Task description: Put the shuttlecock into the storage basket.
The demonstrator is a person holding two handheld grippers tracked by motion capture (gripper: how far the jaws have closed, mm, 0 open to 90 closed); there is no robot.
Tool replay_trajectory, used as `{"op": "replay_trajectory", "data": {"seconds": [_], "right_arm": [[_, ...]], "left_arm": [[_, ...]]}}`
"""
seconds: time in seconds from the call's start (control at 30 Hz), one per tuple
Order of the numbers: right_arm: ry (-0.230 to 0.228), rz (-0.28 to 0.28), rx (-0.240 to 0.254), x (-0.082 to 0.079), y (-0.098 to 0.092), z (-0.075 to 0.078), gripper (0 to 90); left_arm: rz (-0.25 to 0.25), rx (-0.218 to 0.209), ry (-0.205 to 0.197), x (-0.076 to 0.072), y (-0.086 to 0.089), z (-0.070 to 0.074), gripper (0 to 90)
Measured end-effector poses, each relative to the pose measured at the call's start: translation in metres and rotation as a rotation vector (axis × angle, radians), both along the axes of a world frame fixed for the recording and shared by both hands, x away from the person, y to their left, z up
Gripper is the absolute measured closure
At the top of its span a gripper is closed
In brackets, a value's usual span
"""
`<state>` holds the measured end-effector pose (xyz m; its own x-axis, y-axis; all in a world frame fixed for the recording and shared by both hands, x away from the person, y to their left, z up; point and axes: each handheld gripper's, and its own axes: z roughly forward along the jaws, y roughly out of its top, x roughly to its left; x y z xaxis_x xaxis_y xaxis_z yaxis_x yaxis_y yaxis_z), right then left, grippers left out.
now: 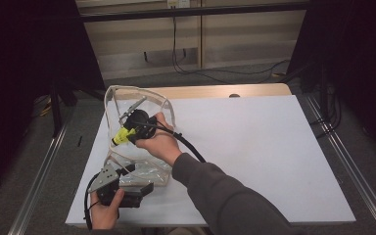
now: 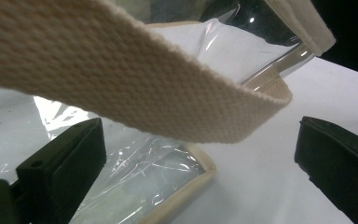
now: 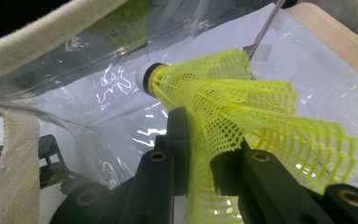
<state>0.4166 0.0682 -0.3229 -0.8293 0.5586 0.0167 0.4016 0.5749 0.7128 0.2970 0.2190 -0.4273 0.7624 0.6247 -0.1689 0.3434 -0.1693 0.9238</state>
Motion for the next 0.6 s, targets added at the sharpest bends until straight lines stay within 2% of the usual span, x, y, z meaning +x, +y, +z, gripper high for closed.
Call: {"op": "replay_trajectory", "data": {"seconds": [0.6], "right_arm": [[0.031, 0.010, -0.019, 0.0022, 0.0055, -0.0104, 78.6]], "left_arm": [[-0.002, -0.001, 0.000, 0.0001, 0.0001, -0.0004, 1.9]]}}
